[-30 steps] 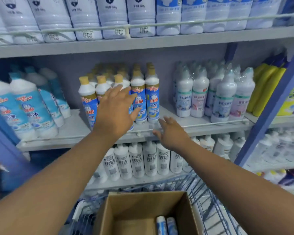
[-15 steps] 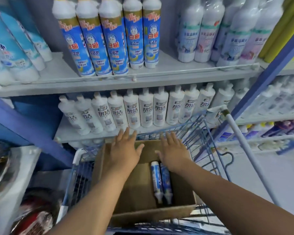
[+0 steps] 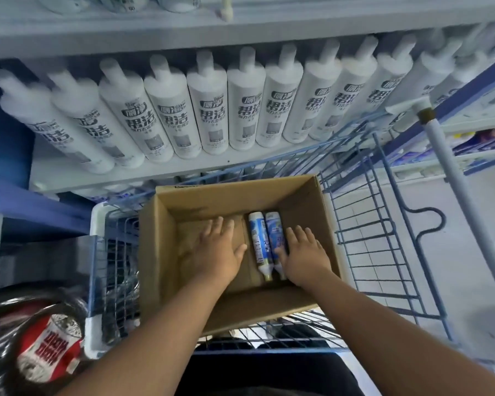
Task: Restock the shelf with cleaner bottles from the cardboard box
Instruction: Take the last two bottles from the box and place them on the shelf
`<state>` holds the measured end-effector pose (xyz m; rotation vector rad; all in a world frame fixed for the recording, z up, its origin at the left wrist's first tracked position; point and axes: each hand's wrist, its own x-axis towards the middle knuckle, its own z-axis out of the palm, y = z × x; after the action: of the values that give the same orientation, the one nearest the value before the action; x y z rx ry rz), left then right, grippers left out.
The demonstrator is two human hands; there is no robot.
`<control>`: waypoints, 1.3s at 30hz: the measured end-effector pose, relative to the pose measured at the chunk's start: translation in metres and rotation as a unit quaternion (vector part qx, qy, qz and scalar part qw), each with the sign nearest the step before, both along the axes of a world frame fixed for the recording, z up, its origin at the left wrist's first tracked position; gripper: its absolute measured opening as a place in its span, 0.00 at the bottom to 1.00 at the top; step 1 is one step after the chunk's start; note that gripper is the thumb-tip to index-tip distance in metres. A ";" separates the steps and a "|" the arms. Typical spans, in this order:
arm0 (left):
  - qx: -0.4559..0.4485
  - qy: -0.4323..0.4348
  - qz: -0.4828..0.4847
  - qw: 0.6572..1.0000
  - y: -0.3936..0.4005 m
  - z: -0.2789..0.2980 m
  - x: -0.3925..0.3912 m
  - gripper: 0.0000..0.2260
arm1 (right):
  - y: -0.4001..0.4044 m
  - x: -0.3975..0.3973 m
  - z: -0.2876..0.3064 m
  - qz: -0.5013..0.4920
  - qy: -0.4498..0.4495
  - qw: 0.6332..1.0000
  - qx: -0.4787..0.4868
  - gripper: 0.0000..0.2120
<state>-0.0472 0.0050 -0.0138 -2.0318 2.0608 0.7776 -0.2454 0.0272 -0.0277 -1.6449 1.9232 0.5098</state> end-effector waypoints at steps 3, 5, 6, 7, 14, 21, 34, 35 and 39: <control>0.034 -0.002 0.002 0.999 0.006 -0.037 -0.008 0.30 | -0.003 -0.004 -0.031 -0.030 -0.021 0.999 0.017 0.34; 0.062 0.007 0.013 0.998 0.006 -0.066 -0.016 0.31 | -0.009 -0.005 -0.058 -0.054 -0.041 0.997 0.046 0.34; 0.077 0.011 0.024 0.997 0.005 -0.080 -0.021 0.32 | -0.013 -0.004 -0.071 -0.063 -0.050 0.995 0.063 0.34; 0.088 0.017 0.037 0.995 0.004 -0.093 -0.026 0.32 | -0.017 -0.004 -0.086 -0.067 -0.055 0.993 0.075 0.34; 0.195 0.095 0.175 0.960 -0.001 -0.184 -0.062 0.29 | -0.040 -0.015 -0.182 -0.153 -0.074 0.979 0.113 0.29; 0.282 0.277 0.338 0.854 0.015 -0.313 -0.099 0.22 | -0.032 -0.020 -0.250 -0.307 -0.155 0.939 0.017 0.18; 0.336 0.278 0.403 0.805 -0.006 -0.296 -0.067 0.20 | -0.034 -0.004 -0.270 -0.260 -0.078 0.962 0.029 0.31; 0.336 0.282 0.409 0.800 -0.005 -0.294 -0.061 0.20 | -0.035 -0.002 -0.270 -0.253 -0.061 0.965 0.036 0.35; 0.313 0.316 0.443 0.779 0.002 -0.296 -0.044 0.18 | -0.035 0.004 -0.273 -0.281 -0.073 0.956 0.031 0.41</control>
<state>-0.0915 0.0073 -0.3094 -2.3767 0.5791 2.1688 -0.2412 -0.0077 -0.3004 -0.9901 2.1127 0.2073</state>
